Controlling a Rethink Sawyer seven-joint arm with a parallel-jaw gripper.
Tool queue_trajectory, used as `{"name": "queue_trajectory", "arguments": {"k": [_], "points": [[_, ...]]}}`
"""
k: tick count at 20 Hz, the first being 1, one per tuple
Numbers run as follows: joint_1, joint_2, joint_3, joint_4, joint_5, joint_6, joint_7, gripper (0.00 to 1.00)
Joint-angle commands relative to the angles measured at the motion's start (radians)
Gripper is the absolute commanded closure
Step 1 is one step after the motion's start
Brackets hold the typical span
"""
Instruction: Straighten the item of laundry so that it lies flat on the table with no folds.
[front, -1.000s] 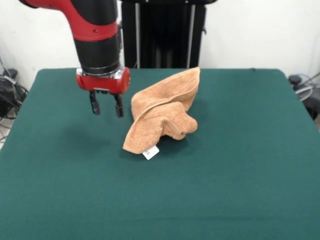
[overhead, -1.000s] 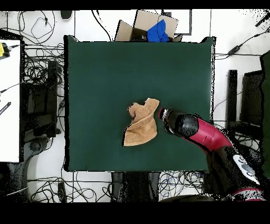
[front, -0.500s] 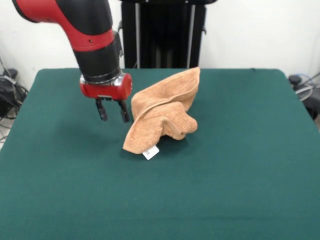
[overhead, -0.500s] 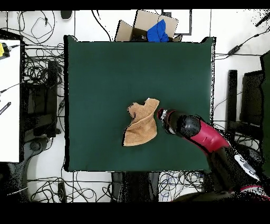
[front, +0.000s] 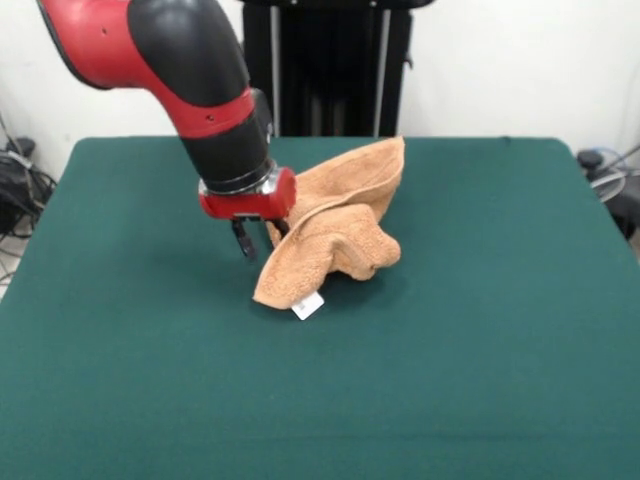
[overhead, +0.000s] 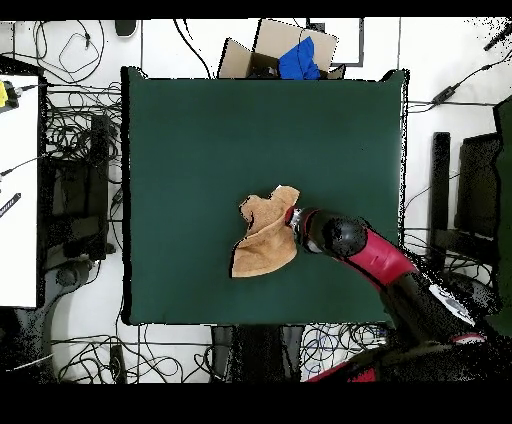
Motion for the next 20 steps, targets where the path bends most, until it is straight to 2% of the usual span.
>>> {"name": "queue_trajectory", "arguments": {"k": [1, 6, 15, 20], "points": [[-0.009, 0.058, 0.12, 0.04, -0.025, -0.08, 0.088, 0.0], [-0.014, 0.035, 0.123, 0.045, -0.033, -0.065, 0.086, 0.0], [-0.005, -0.121, 0.113, 0.092, 0.023, 0.083, 0.102, 0.0], [0.007, -0.154, 0.103, 0.086, 0.044, 0.135, 0.105, 0.0]]}}
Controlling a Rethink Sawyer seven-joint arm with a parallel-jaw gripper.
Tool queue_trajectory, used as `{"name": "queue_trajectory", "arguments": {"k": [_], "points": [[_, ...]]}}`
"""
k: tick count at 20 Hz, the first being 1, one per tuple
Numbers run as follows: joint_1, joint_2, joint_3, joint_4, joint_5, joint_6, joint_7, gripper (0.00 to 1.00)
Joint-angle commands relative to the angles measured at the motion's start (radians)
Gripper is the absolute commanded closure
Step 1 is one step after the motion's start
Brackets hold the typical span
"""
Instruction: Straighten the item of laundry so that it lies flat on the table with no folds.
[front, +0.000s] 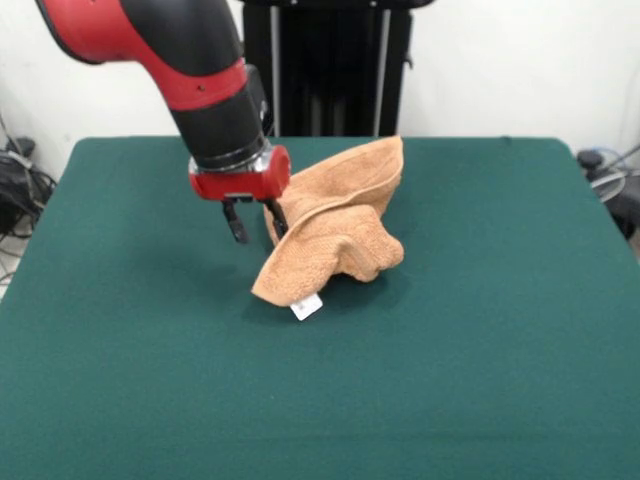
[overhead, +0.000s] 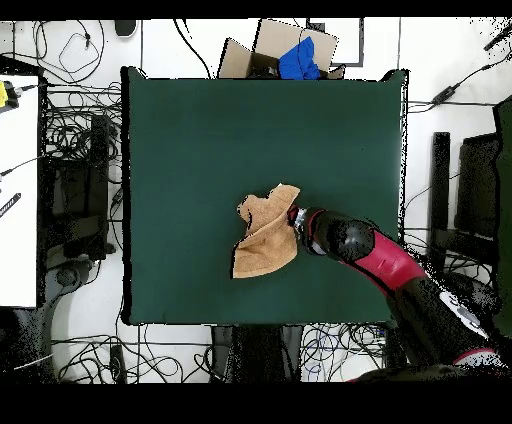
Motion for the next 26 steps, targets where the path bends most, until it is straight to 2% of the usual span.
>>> {"name": "queue_trajectory", "arguments": {"k": [1, 4, 12, 18, 22, 26], "points": [[0.029, -0.079, 0.081, 0.039, 0.048, 0.141, 0.106, 0.0], [0.031, -0.073, 0.083, 0.033, 0.051, 0.135, 0.112, 0.0], [0.018, 0.037, 0.097, -0.007, 0.021, 0.037, 0.091, 0.0], [0.017, 0.036, 0.107, -0.004, 0.027, 0.029, 0.101, 0.0], [0.04, 0.102, 0.103, -0.042, 0.012, -0.038, 0.114, 0.0], [0.028, 0.142, 0.112, -0.052, -0.012, -0.078, 0.094, 0.0]]}}
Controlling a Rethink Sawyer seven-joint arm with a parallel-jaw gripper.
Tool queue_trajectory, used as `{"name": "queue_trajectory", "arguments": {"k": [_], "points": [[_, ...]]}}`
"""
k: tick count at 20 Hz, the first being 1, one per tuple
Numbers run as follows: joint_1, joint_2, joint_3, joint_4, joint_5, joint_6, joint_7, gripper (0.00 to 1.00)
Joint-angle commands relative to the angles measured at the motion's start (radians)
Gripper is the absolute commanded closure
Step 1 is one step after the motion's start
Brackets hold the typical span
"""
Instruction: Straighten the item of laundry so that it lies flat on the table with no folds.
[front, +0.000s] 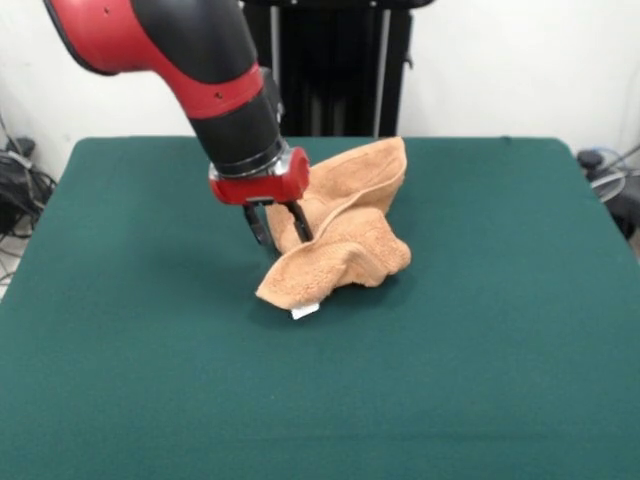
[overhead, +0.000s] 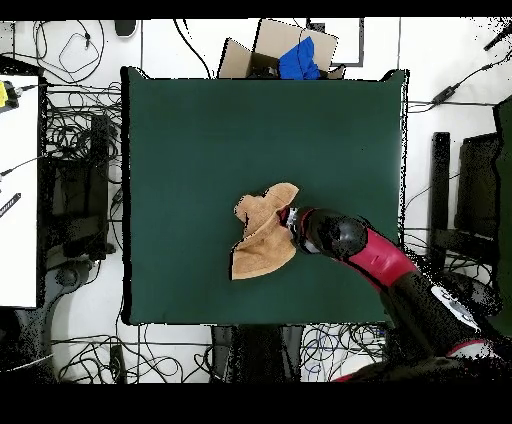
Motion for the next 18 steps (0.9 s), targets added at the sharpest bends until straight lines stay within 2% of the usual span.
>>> {"name": "queue_trajectory", "arguments": {"k": [1, 9, 18], "points": [[0.022, 0.106, 0.085, -0.048, -0.019, -0.094, 0.09, 0.0], [0.036, -0.003, 0.075, -0.027, 0.025, 0.025, 0.105, 0.0], [0.067, -0.068, 0.057, -0.049, 0.059, 0.125, 0.122, 0.0]]}}
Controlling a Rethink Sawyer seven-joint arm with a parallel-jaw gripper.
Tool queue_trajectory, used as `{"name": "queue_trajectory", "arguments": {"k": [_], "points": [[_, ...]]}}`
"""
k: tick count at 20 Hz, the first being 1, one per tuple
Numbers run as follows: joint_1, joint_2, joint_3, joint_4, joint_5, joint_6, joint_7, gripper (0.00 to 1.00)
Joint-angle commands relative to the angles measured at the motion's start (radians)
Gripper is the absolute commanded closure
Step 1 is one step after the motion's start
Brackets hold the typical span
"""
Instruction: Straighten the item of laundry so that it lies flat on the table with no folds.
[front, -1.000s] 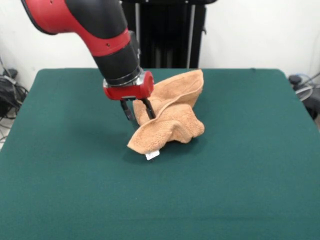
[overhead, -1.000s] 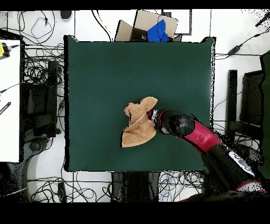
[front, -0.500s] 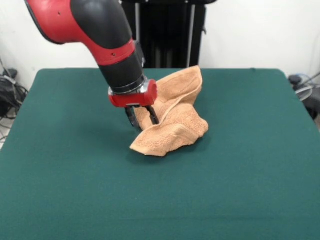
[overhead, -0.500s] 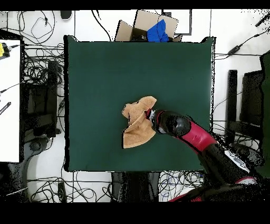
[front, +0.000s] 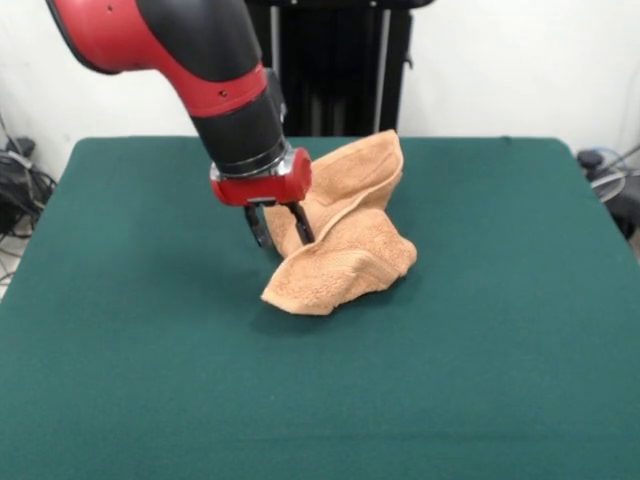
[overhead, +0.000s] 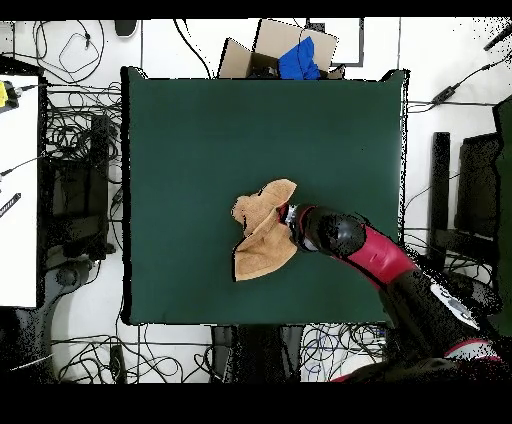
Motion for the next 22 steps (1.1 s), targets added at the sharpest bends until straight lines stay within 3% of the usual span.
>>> {"name": "queue_trajectory", "arguments": {"k": [1, 22], "points": [[0.055, -0.049, 0.057, -0.046, 0.06, 0.124, 0.125, 0.0], [0.056, -0.06, 0.057, -0.073, 0.086, 0.166, 0.109, 0.0]]}}
